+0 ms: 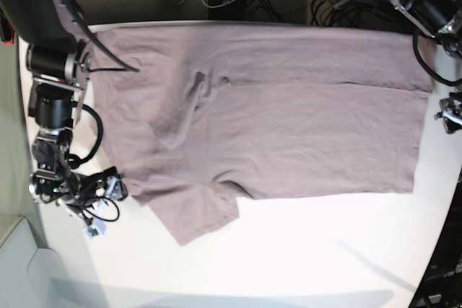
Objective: Layout the t-shirt on the table in an organized manner, then fold the t-shirt properly
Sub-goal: 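Release the shirt and move both grippers to the hem corners, then grasp the hem corners with both grippers and fold them toward the collar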
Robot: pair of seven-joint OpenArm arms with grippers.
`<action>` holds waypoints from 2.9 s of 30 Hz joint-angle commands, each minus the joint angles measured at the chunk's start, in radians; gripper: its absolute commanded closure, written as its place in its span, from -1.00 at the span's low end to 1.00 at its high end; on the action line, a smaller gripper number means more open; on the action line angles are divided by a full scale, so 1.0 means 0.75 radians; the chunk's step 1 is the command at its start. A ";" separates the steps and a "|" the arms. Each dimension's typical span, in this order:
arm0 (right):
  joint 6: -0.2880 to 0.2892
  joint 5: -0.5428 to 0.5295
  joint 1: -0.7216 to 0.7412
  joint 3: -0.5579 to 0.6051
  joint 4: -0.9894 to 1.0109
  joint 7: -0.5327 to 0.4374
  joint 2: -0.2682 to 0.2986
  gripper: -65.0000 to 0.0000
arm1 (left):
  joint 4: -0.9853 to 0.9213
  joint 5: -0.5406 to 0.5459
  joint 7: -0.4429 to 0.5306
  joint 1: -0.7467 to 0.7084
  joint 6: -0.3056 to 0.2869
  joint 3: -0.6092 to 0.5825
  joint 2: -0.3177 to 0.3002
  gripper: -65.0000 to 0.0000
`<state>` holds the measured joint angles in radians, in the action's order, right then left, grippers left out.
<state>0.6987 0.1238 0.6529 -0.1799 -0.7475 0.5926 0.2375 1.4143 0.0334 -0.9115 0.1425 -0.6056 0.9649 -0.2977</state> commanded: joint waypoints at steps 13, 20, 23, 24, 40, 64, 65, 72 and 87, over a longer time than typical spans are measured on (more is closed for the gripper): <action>-0.092 -0.021 -0.111 -0.005 -0.009 -0.206 -0.058 -0.36 | -0.111 -0.066 0.048 0.124 0.002 -0.003 -0.023 -0.15; -0.092 -0.017 -0.119 -0.007 -0.009 -0.220 -0.050 -0.14 | -0.121 -0.066 0.048 0.177 0.002 -0.056 -0.021 -0.15; -0.092 -0.017 -0.121 -0.007 -0.009 -0.220 -0.052 0.17 | -0.191 -0.066 0.050 0.220 0.004 -0.093 -0.032 -0.15; -0.092 -0.017 -0.123 -0.005 -0.007 -0.218 -0.052 0.26 | -0.228 -0.068 0.050 0.247 0.004 -0.095 -0.034 -0.15; -0.092 -0.017 -0.164 -0.001 -0.007 -0.210 -0.052 1.00 | -1.240 -0.465 0.680 0.703 0.162 -0.095 -0.140 -0.15; -0.092 -0.015 -0.184 -0.005 -0.007 -0.208 -0.033 1.00 | -1.543 -0.510 0.852 0.701 0.324 -0.324 -0.132 0.45; -0.092 -0.015 -0.184 -0.005 -0.007 -0.208 -0.033 1.00 | -1.543 -0.510 0.852 0.701 0.324 -0.322 -0.132 0.66; -0.092 -0.021 -0.184 -0.007 -0.015 -0.218 -0.033 1.00 | -1.502 -0.510 0.852 0.681 0.313 -0.322 -0.097 1.00; -0.084 -0.025 -0.303 -0.011 -0.428 -0.130 -0.009 1.00 | -0.915 -0.234 0.521 0.513 0.305 -0.332 0.034 0.99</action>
<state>0.6350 0.1177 0.3985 -0.1856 -1.0508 0.5129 0.2184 0.7059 -0.1509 -0.5407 0.5003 -0.3771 0.7170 -0.2550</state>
